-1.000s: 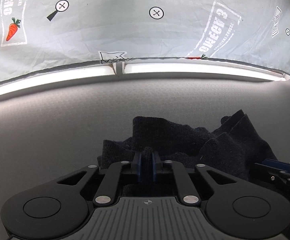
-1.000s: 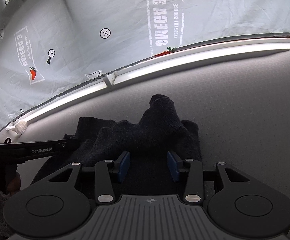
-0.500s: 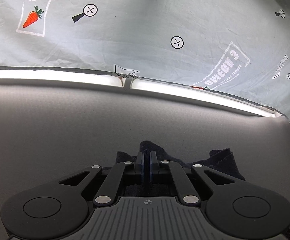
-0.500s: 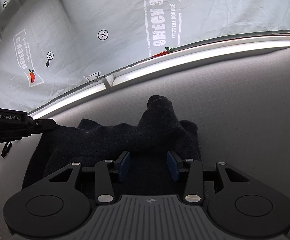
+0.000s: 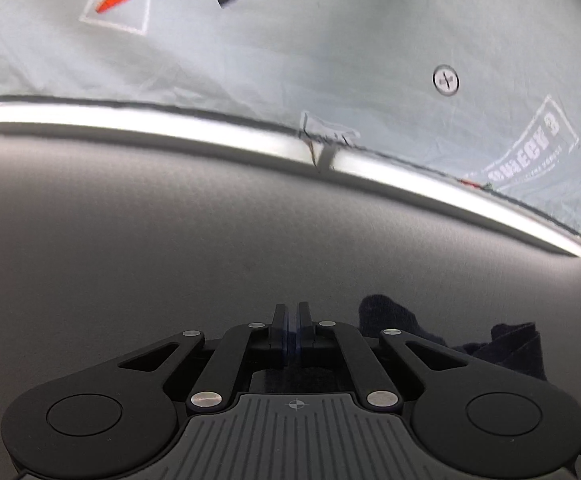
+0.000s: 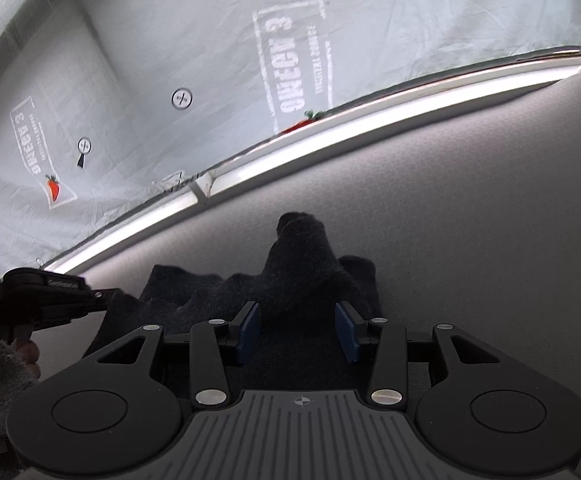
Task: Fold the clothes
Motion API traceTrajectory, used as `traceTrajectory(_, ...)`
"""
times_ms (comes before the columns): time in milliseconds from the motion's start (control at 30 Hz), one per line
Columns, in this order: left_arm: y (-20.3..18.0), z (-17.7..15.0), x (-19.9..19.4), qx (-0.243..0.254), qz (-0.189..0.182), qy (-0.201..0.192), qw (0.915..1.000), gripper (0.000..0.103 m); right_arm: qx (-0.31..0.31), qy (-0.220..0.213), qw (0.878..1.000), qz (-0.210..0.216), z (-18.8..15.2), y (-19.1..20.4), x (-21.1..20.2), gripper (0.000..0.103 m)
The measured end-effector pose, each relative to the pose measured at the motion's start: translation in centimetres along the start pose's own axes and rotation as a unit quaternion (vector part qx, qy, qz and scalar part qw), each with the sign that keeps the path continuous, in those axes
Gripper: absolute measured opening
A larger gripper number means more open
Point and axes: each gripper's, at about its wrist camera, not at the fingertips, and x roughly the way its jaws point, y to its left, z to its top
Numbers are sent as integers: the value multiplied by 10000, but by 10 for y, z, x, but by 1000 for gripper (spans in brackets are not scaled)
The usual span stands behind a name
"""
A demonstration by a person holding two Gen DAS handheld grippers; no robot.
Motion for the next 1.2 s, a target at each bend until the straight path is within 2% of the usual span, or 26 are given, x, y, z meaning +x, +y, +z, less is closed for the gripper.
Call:
traceTrajectory(33,-7,-4,-17,77,-124,-99,9998,8,-126,-73,9999,-87,0,2,-6,50)
traceTrajectory(133,-37,-22,-49,463,-408,-209,9979,25,-706,-66,9973,-214,-7,18,-20,50)
traceTrajectory(167,-49,-32,-58,742,-436,-266,9959,38,-1102,-41,9937,-198,-15,30,-24,50)
traceTrajectory(200,-68,-53,-67,1192,-494,-394,9909,44,-1471,-21,9889,-180,-22,41,-27,49)
traceTrajectory(267,-89,-80,-62,1644,-606,-221,9843,46,-1967,4,9804,-110,-37,56,-29,49)
traceTrajectory(333,-102,-100,-53,1893,-675,38,9796,44,-1990,153,9798,-126,-46,58,-25,49)
traceTrajectory(367,-102,-108,-48,1836,-648,145,9808,45,-1926,320,9806,-146,-50,54,-19,49)
traceTrajectory(400,-98,-114,-38,1645,-579,255,9843,45,-1881,280,9817,-138,-54,49,-20,49)
traceTrajectory(500,-74,-115,-19,1105,-737,408,9903,47,-1540,211,9878,-99,-56,30,-22,50)
traceTrajectory(733,-56,-106,-21,823,-899,442,9916,47,-1414,134,9896,-239,-52,10,-31,50)
traceTrajectory(767,-56,-105,-23,811,-903,448,9916,50,-1397,139,9898,-253,-51,8,-34,50)
traceTrajectory(833,-58,-103,-26,803,-910,461,9915,71,-1325,123,9905,-336,-47,5,-44,58)
traceTrajectory(867,-60,-103,-30,832,-993,527,9902,96,-1268,119,9912,-355,-45,3,-49,58)
traceTrajectory(900,-63,-105,-42,821,-1151,509,9886,103,-1170,102,9928,-254,-44,1,-56,60)
traceTrajectory(933,-65,-107,-51,782,-1235,399,9885,103,-1071,86,9941,-153,-42,-2,-62,67)
traceTrajectory(1000,-70,-113,-66,720,-1290,196,9888,103,-892,56,9960,36,-40,-7,-74,74)
traceTrajectory(1067,-74,-120,-79,749,-1217,165,9896,103,-941,69,9955,47,-41,-5,-82,74)
traceTrajectory(1200,-76,-133,-87,858,-865,348,9919,103,-974,153,9951,19,-45,-3,-85,74)
